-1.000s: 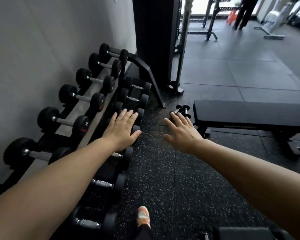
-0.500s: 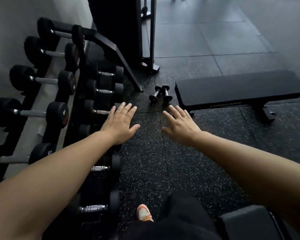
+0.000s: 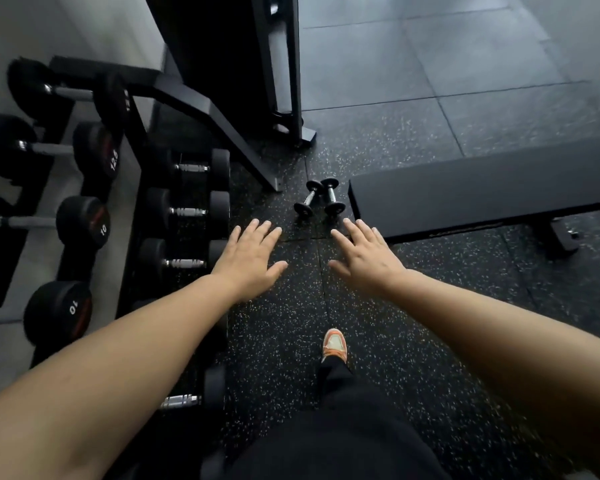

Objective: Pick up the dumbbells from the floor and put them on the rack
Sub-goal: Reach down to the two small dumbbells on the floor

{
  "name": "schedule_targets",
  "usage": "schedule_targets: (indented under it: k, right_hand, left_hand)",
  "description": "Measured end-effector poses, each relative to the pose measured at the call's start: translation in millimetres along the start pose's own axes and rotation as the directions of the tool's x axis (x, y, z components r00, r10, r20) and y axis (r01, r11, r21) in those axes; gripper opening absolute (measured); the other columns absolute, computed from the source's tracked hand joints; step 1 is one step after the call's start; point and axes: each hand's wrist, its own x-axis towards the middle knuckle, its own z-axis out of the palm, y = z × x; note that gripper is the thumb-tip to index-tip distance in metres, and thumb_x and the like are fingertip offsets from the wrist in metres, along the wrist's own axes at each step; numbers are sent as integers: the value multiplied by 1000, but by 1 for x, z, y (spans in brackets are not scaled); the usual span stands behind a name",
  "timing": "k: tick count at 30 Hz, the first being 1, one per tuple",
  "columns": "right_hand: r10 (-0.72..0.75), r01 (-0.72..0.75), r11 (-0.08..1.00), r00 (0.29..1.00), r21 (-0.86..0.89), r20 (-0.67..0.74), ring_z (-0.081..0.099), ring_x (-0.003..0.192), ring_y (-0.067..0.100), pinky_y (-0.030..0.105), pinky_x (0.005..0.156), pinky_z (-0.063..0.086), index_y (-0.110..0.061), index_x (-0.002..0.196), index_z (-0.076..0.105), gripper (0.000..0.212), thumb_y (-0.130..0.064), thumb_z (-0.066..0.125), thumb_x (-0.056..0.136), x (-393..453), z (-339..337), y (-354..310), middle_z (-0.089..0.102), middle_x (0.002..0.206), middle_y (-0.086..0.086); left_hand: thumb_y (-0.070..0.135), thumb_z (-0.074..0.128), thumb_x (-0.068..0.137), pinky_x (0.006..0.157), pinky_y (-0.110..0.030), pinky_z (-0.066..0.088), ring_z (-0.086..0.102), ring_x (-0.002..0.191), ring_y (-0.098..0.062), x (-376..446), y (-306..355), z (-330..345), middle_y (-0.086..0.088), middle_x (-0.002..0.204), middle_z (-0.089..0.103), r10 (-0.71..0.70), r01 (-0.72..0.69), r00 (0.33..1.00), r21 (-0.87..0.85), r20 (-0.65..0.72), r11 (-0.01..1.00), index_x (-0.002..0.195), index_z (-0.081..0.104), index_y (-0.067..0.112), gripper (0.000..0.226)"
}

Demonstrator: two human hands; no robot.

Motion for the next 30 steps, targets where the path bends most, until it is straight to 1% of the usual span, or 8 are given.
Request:
schedule_targets:
  k: [4,7,11,15,18,24,30]
  right_hand:
    - [-18,18,1000,999,-8,29,3,153,32,47,121,3,-21,159,18,71,-57,35,100,46,-16,38,7,168,14]
    - [-12,12,1000,998,1,56,3,153,32,48,122,4,-20,159,18,72,-57,35,100,72,-24,63,8,168,14]
    - [-2,4,1000,997,-19,81,4,153,33,50,121,6,-20,159,18,71,-57,34,100,109,-33,88,8,168,15]
    - [9,-8,1000,992,-8,127,4,153,33,50,122,6,-21,159,17,71,-58,32,100,148,-34,104,8,168,14]
    - [16,-16,1000,987,-4,157,4,153,32,50,122,6,-20,159,16,71,-57,31,100,179,-33,109,8,168,13]
    - [74,-76,997,978,4,195,6,153,33,51,122,7,-19,159,17,71,-56,33,100,253,-36,116,10,168,14]
    - [155,-162,987,960,11,234,7,152,34,51,122,8,-18,159,19,70,-55,33,101,330,-42,130,11,168,14]
  left_hand:
    - [57,35,95,120,-45,-3,-2,150,-20,59,3,-12,-4,165,10,-37,37,999,-5,15,999,156,13,22,74]
    - [56,36,96,120,-47,-1,-1,150,-22,93,6,-15,-5,164,11,-71,72,997,-19,41,997,156,13,21,73]
    - [54,37,96,120,-48,-2,-2,150,-23,134,5,-17,-5,164,12,-60,60,995,4,74,998,156,14,20,73]
    - [53,40,95,120,-49,-1,2,150,-24,178,-6,-21,-6,163,16,-70,72,995,-29,73,997,155,17,19,73]
    - [52,41,95,120,-49,0,2,150,-25,213,-22,-23,-6,163,17,-49,52,994,-27,98,998,155,18,19,72]
    - [52,40,96,120,-49,1,4,149,-26,302,-68,-25,-7,163,17,-15,19,989,-25,145,999,155,19,19,71]
    - [52,38,96,120,-50,3,5,149,-27,387,-112,-15,-8,163,17,9,-5,968,-17,250,1000,155,18,18,71]
